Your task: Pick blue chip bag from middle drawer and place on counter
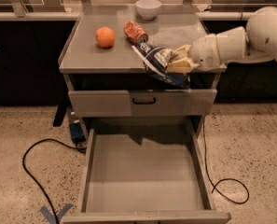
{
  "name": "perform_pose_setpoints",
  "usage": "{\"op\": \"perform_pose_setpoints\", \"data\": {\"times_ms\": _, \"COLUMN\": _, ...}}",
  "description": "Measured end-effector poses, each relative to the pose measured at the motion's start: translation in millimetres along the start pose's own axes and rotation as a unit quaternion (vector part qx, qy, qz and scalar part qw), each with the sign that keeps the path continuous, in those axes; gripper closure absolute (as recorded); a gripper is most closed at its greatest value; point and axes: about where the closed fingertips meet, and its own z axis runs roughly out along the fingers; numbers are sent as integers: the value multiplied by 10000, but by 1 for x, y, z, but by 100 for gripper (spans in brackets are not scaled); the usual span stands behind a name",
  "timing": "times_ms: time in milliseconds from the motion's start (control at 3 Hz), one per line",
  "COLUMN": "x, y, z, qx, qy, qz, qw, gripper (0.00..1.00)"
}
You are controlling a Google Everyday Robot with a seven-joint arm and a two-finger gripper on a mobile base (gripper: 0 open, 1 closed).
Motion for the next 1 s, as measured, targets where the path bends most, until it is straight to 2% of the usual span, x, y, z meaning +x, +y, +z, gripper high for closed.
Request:
{"op": "perform_pose_setpoints", "data": {"times_ms": 333, "x": -58, "y": -16, "z": -21, "qx": -39, "qy": -176, "qz": -226, "qw": 9996, "gripper": 100}}
{"op": "perform_pose_setpoints", "data": {"times_ms": 667, "x": -81, "y": -41, "z": -12, "qx": -150, "qy": -169, "qz": -382, "qw": 9990, "gripper": 100}}
{"op": "perform_pose_setpoints", "data": {"times_ms": 1000, "x": -54, "y": -89, "z": 31, "qx": -52, "qy": 149, "qz": -107, "qw": 9998, "gripper": 100}}
